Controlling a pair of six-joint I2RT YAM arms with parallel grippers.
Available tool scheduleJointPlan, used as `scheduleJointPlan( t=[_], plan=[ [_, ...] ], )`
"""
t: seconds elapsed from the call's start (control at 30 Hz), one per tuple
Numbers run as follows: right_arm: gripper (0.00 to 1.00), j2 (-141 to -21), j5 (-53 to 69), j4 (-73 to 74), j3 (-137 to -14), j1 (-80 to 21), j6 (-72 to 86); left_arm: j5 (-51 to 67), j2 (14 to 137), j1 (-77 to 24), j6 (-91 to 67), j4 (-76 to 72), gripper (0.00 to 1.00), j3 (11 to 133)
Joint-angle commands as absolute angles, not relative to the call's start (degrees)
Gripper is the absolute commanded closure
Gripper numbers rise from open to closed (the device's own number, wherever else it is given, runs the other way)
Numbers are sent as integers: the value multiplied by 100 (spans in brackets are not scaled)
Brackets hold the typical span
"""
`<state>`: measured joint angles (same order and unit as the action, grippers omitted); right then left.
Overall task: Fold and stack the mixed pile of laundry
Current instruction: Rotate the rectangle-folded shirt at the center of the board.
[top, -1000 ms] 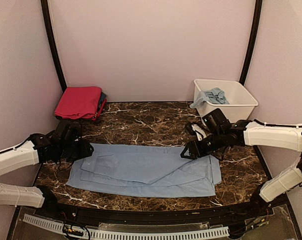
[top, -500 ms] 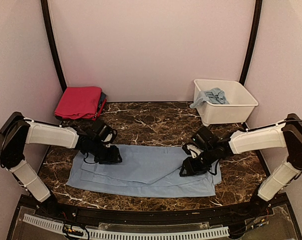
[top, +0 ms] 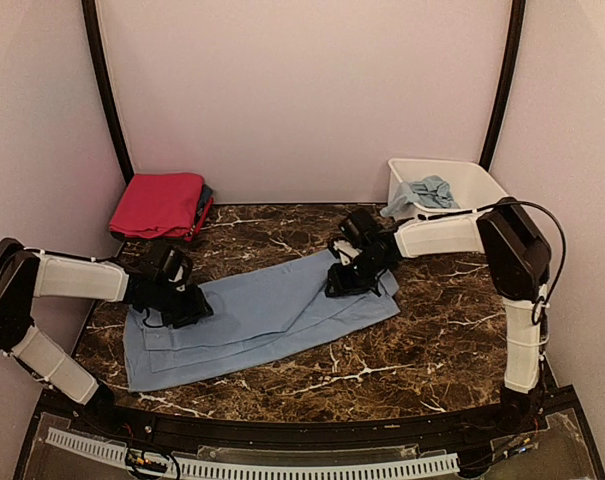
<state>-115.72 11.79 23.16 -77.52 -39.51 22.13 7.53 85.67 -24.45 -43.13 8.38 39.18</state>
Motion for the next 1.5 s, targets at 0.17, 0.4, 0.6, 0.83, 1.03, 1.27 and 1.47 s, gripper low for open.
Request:
scheduleJointPlan(
  t=[0.17, 0.4, 0.6, 0.83, 1.03, 1.27, 1.47],
  plan=[
    [55, -11726, 895, 2998, -9583, -3897, 1523, 318, 7266, -2731, -3401, 1902, 49, 4100],
    [63, -11009, 1601, 2197, -8594, -4216, 1738, -149, 7235, -2648, -3719, 2449, 51, 4422],
    [66, -11366, 1751, 2060, -8759, -4635, 1857, -463, 6255, -2254, -5204, 3444, 53, 3954],
    [67, -11802, 1803, 1883, -8833, -4693, 1901, -456, 5350, -1241, -5484, 3917, 53, 3271],
    [68, -11892, 1736, 1885, -8767, -4660, 1846, -321, 5791, -604, -5267, 3547, 52, 3353],
    [68, -11811, 1749, 1863, -8675, -4599, 1824, -214, 6264, -100, -4888, 3039, 52, 3359],
    [68, -11793, 1767, 1873, -8677, -4564, 1813, 68, 6574, -18, -4735, 2523, 54, 3099]
  ],
)
